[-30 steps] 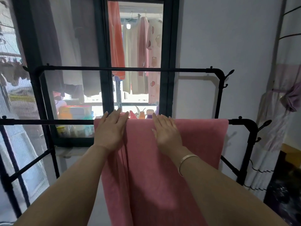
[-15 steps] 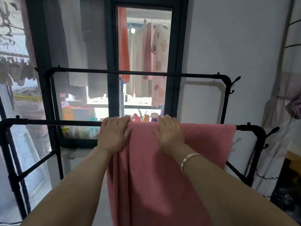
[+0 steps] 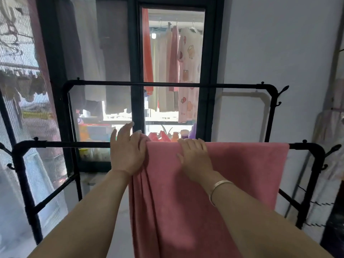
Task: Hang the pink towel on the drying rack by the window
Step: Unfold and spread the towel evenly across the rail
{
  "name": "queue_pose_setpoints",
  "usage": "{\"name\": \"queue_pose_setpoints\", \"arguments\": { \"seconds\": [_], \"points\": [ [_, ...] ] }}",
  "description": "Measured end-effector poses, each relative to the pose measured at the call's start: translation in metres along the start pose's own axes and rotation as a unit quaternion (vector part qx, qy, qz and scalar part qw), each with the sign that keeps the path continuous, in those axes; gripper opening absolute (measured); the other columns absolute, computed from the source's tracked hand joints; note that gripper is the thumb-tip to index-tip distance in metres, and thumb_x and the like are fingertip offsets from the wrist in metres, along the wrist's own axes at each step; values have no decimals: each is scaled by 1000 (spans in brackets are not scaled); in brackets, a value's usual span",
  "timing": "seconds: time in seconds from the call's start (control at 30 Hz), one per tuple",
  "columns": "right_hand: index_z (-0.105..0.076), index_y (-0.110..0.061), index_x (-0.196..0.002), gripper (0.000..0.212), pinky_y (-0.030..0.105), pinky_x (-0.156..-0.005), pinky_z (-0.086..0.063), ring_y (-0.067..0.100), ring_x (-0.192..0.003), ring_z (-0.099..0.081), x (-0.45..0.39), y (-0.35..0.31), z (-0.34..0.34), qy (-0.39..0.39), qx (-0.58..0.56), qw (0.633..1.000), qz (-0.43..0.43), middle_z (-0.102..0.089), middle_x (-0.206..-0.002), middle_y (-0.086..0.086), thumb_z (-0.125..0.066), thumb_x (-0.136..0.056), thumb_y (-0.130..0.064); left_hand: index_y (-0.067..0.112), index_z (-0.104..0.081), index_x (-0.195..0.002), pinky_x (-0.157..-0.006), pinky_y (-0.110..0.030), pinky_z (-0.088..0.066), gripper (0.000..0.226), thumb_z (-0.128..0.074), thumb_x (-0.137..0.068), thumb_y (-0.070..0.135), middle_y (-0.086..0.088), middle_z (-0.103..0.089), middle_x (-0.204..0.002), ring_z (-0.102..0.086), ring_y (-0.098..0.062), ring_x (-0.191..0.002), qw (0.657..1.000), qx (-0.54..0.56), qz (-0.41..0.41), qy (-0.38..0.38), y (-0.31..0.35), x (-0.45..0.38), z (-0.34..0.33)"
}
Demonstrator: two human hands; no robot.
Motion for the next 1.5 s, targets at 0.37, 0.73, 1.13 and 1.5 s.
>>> {"name": "queue_pose_setpoints", "arguments": {
  "seconds": [0.37, 0.73, 1.13, 1.5],
  "points": [
    [-44, -16, -138, 43, 46, -110, -29, 28, -123, -48, -17, -42, 0, 16, -7, 1000, 8, -56, -132, 7, -42, -97, -28, 19, -60, -117, -86, -41, -40, 36, -57, -88, 40, -8, -58, -119, -54, -31, -94, 985, -35, -144, -91, 12, 5, -26],
    [-63, -17, -111, 23, 40, -84, -45, 31, -85, -59, -16, -44, -1, 61, 36, 997, -13, -67, -95, 6, -57, -89, -19, 16, -67, -100, -75, -38, -40, 35, -35, -93, 28, -5, -64, -99, -57, -27, -80, 992, -12, -114, -53, -41, -3, 1],
    [-46, -21, -134, 39, 41, -111, -21, 26, -123, -41, -14, -40, -2, -2, -35, 999, -1, -52, -132, 4, -39, -97, -30, 19, -62, -110, -110, -46, -22, 24, -41, -99, 23, -1, -60, -110, -52, -22, -112, 998, -18, 17, -53, -34, 8, -8],
    [-25, -19, -146, 49, 40, -117, -3, 24, -136, -26, -21, -76, -13, -57, -78, 995, 25, -38, -147, 3, -34, -98, -26, 29, -68, -109, -110, -47, -25, 26, -45, -97, 25, -2, -62, -102, -57, -22, -99, 997, 1, 46, -69, -44, -1, 6]
  ]
}}
Point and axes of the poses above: each hand's wrist, its own x-axis away from the middle knuckle, its own z-axis out of the back of the hand, y = z × x, the point moved 5 cm from there along -x, towards the middle knuckle
